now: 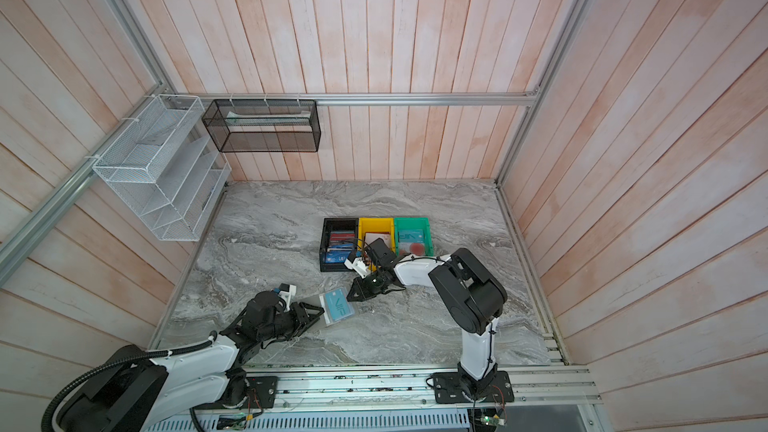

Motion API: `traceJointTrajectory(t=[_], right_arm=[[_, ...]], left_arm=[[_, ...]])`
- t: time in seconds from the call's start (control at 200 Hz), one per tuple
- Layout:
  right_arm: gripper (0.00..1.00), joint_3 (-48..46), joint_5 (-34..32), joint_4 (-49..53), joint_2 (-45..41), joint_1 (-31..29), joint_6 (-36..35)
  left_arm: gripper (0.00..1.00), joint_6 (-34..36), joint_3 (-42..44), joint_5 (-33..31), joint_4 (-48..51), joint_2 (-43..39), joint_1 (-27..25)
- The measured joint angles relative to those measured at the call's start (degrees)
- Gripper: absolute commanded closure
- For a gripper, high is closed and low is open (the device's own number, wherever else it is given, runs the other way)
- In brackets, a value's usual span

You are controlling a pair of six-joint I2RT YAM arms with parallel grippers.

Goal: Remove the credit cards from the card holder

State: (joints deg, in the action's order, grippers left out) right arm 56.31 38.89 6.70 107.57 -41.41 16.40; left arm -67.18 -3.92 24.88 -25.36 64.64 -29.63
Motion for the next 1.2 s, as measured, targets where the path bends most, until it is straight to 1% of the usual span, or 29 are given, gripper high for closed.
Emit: traceJointTrajectory(t=[0.175, 0.56, 0.715, 0.985, 1.2], right_arm=[[0.85, -1.18, 0.83, -2.38, 0.00, 0.00, 0.11], [0.85, -1.42, 0.90, -3.17, 0.00, -0.04, 0.74], [0.85, -1.68, 0.98, -3.54, 0.00, -0.07, 0.70], [0.85, -1.75, 0.81, -3.50, -0.22, -0.24, 0.52], [0.85, 0.79, -0.79, 1.09, -0.22, -1.18, -0.39]], left_arm=[[0.61, -0.13, -0.37, 0.31, -3.43, 3.37, 0.00], [0.62, -0.15, -2.25, 1.53, -10.71, 11.67, 0.11], [0.65, -0.74, -2.23, 1.70, -13.55, 13.88, 0.11], [0.64, -0.68, -1.97, 1.70, -13.49, 13.42, 0.11], [0.64, 0.13, -1.79, 1.68, -10.43, 11.06, 0.28]])
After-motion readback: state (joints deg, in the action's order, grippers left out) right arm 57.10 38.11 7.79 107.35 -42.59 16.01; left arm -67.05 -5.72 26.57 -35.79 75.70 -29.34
